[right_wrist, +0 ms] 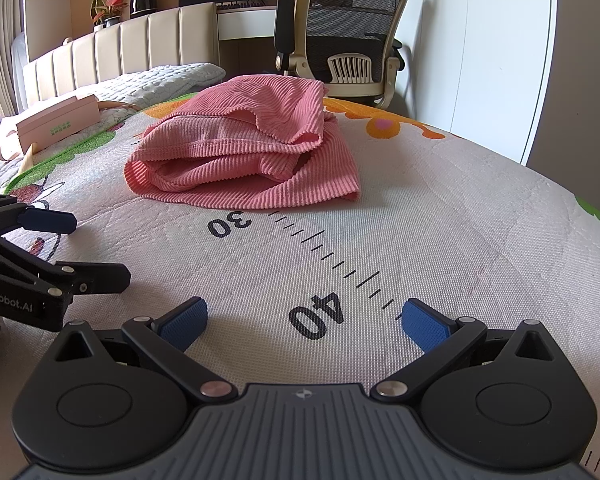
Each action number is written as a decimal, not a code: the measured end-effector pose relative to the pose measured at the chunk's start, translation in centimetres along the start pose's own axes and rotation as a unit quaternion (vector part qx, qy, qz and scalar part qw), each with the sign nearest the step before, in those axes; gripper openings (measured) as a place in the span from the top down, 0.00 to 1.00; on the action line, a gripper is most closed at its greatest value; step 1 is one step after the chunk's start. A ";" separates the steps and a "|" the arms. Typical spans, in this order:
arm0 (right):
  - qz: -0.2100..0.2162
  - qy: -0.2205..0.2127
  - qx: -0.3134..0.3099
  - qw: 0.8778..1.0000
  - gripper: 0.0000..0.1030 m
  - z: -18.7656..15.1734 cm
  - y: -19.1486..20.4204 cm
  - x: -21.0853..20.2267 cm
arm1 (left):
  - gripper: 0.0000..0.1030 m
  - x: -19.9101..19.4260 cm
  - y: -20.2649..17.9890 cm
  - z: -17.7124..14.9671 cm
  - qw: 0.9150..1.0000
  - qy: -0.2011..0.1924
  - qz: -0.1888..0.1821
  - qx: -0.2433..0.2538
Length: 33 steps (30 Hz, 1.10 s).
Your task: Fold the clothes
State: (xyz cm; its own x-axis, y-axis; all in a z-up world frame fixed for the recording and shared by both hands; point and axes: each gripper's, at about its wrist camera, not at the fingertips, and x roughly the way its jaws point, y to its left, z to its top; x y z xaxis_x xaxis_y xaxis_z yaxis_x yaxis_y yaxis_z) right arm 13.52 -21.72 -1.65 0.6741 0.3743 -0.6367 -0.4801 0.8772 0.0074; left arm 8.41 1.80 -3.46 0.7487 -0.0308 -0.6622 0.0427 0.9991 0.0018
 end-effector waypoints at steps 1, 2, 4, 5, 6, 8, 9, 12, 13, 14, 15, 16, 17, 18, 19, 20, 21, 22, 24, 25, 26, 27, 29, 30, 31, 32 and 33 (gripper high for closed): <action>0.000 0.000 0.000 1.000 0.00 0.0 0.0 0.0 | 0.00 0.0 0.0 0.0 1.000 0.000 0.000 0.000; -0.001 0.000 -0.001 1.000 0.00 0.0 0.0 0.0 | 0.00 0.0 0.0 0.0 1.000 0.000 0.000 0.000; 0.000 0.000 0.000 1.000 0.00 0.0 0.0 0.0 | 0.00 0.0 0.0 -0.1 1.000 -0.001 0.001 0.000; 0.000 0.000 0.000 1.000 0.00 0.0 0.0 0.0 | 0.00 0.0 0.0 -0.1 1.000 -0.001 0.001 0.000; 0.000 0.000 0.000 1.000 0.00 0.0 0.0 0.0 | 0.00 0.0 0.0 -0.1 1.000 -0.001 0.001 0.000; 0.000 0.000 0.000 1.000 0.00 0.0 0.0 0.0 | 0.00 -0.1 -0.1 -0.1 1.000 -0.002 0.003 0.000; 0.000 0.000 0.000 1.000 0.00 0.0 0.0 0.0 | 0.00 -0.1 -0.1 -0.2 1.000 -0.002 0.004 0.000; 0.000 0.000 0.000 1.000 0.00 0.0 0.0 0.0 | 0.00 -0.2 -0.1 -0.2 1.000 -0.002 0.004 -0.001; 0.000 0.000 0.000 1.000 0.00 0.0 0.0 0.0 | 0.00 -0.2 0.0 -0.2 1.000 -0.002 0.004 -0.002; 0.000 0.000 -0.001 1.000 0.00 0.0 0.0 0.0 | 0.00 -0.2 0.0 -0.2 1.000 -0.002 0.003 -0.002; 0.000 0.000 -0.001 1.000 0.00 0.0 0.0 0.0 | 0.00 -0.2 0.0 -0.2 1.000 -0.002 0.003 -0.003; 0.000 0.000 -0.001 1.000 0.00 0.0 0.0 0.0 | 0.00 -0.2 0.0 -0.2 1.000 -0.002 0.004 -0.003; 0.000 0.000 -0.001 1.000 0.00 0.0 0.0 0.0 | 0.00 -0.2 0.0 -0.2 1.000 -0.002 0.003 -0.003; -0.001 0.000 -0.001 1.000 0.00 0.0 0.0 0.0 | 0.00 -0.2 0.0 -0.2 1.000 -0.003 0.003 -0.003; 0.000 0.000 -0.001 1.000 0.00 0.0 0.0 0.0 | 0.00 -0.2 0.0 -0.2 1.000 -0.003 0.003 -0.003; 0.000 0.000 -0.001 1.000 0.00 0.0 0.0 0.0 | 0.00 -0.2 0.0 -0.2 1.000 -0.003 0.003 -0.003; 0.000 0.000 -0.001 1.000 0.00 0.0 0.0 0.0 | 0.00 -0.2 0.0 -0.2 1.000 -0.003 0.002 -0.003; 0.000 0.000 -0.001 1.000 0.00 0.0 -0.1 0.1 | 0.00 -0.2 0.0 -0.2 1.000 -0.003 0.002 -0.003; 0.000 0.000 -0.001 1.000 0.00 0.0 -0.1 0.0 | 0.00 -0.2 0.0 -0.2 1.000 -0.003 0.001 -0.004; 0.000 0.000 -0.001 1.000 0.00 0.0 -0.1 0.0 | 0.00 -0.2 0.0 -0.2 1.000 -0.003 0.001 -0.004; 0.000 0.000 -0.001 1.000 0.00 0.0 -0.1 0.0 | 0.00 -0.2 0.0 -0.2 1.000 -0.003 0.001 -0.004; 0.000 0.000 -0.001 1.000 0.00 0.0 -0.1 0.0 | 0.00 -0.2 0.0 -0.2 1.000 -0.004 0.001 -0.004; -0.001 0.000 0.000 1.000 0.00 0.0 -0.1 0.0 | 0.00 -0.2 0.0 -0.2 1.000 -0.004 0.000 -0.004; -0.001 0.000 0.000 1.000 0.00 0.0 -0.1 0.0 | 0.00 -0.2 0.0 -0.2 1.000 -0.004 0.000 -0.004; -0.001 0.000 0.000 1.000 0.00 0.0 -0.1 0.0 | 0.00 -0.2 0.0 -0.2 1.000 -0.004 0.000 -0.004; -0.001 0.000 0.000 1.000 0.00 0.0 -0.1 0.0 | 0.00 -0.2 0.0 -0.2 1.000 -0.004 0.000 -0.004; -0.001 0.000 0.000 1.000 0.00 0.0 -0.1 0.0 | 0.00 -0.2 0.0 -0.2 1.000 -0.004 0.000 -0.004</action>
